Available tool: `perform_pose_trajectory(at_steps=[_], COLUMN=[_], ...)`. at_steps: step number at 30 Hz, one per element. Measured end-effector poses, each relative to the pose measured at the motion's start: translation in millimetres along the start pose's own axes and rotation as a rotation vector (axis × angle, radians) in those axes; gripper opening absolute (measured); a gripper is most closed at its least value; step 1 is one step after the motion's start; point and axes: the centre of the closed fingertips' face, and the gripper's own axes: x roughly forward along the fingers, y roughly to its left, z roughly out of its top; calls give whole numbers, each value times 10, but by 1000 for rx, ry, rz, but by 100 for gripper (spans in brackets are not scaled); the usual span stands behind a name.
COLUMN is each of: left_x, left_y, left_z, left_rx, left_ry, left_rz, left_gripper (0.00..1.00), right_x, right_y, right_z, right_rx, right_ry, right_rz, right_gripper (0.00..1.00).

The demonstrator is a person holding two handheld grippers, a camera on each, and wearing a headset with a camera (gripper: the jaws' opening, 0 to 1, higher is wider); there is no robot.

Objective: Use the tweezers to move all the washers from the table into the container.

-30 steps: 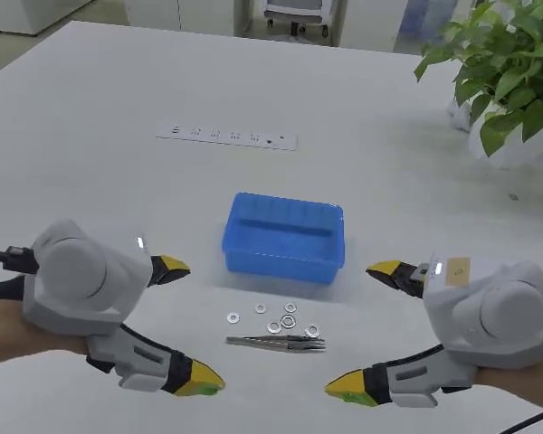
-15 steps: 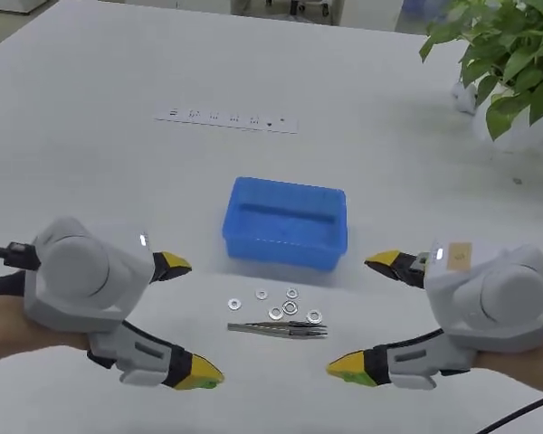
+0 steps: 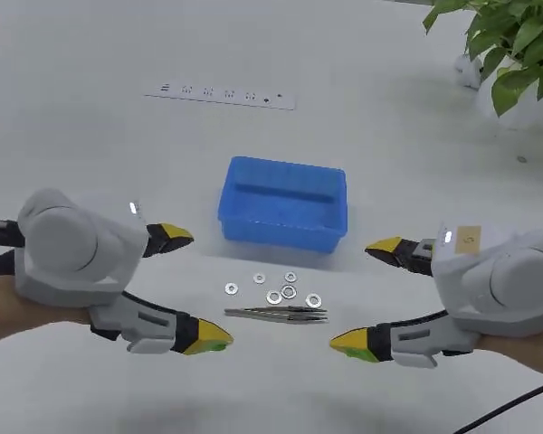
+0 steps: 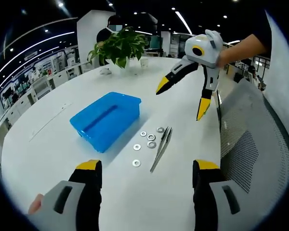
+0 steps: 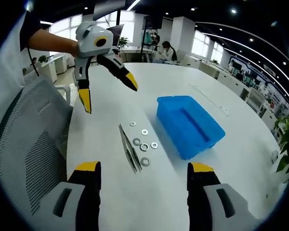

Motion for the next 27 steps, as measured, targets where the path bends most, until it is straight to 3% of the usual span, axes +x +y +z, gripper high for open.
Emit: perform_pose_trajectory(at_steps=[6,22,27], left_x=[8,57,84], left_y=[3,26,-35], left_z=[25,-18,-46], left_rx=[9,24,40], left_ry=[-12,15,34], left_rz=[-13,-30,-50], left_gripper=[82,80,79], right_x=[45,126,137], right_y=[5,5,42], right_z=[-11,-43,-31], right_rx=[10,2,-2], right_ry=[-2,8,4], right_rz=[16,56,65], right_gripper=[71,69,68])
